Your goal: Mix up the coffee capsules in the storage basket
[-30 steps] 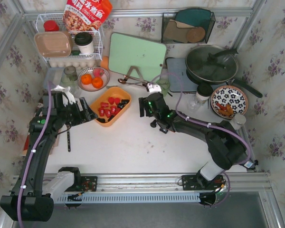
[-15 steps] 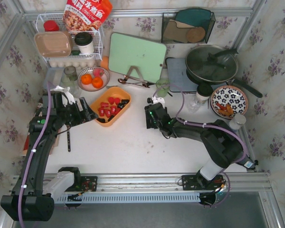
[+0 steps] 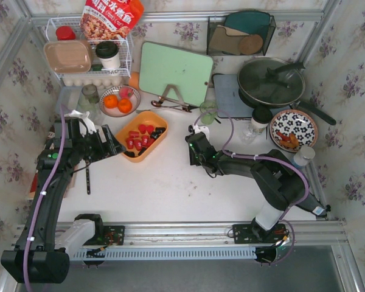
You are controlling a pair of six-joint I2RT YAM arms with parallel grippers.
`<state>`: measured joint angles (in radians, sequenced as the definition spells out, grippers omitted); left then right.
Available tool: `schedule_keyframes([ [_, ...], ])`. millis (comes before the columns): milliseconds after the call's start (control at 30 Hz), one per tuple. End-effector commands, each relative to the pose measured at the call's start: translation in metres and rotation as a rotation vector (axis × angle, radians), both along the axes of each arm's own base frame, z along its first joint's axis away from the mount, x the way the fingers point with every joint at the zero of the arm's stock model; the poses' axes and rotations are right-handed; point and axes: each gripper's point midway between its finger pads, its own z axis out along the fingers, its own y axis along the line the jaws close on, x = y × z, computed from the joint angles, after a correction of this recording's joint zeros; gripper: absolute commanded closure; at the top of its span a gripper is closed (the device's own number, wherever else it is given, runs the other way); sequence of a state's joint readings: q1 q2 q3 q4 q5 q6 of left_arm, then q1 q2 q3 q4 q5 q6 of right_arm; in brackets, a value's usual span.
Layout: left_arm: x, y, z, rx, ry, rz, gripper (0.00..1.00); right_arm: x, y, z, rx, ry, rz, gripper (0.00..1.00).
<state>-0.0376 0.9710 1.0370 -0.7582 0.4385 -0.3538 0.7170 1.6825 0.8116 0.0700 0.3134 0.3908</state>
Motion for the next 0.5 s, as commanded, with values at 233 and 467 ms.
schedule_keyframes([
  [233, 0.003, -0.003, 0.006, -0.02, -0.028, -0.008, 0.2, 0.012, 0.02, 0.024, 0.054, -0.02, 0.024, 0.68],
  [467, 0.003, -0.003, 0.007, -0.03, -0.025, -0.009, 0.2, 0.05, 0.073, 0.088, 0.136, -0.145, 0.127, 0.68],
])
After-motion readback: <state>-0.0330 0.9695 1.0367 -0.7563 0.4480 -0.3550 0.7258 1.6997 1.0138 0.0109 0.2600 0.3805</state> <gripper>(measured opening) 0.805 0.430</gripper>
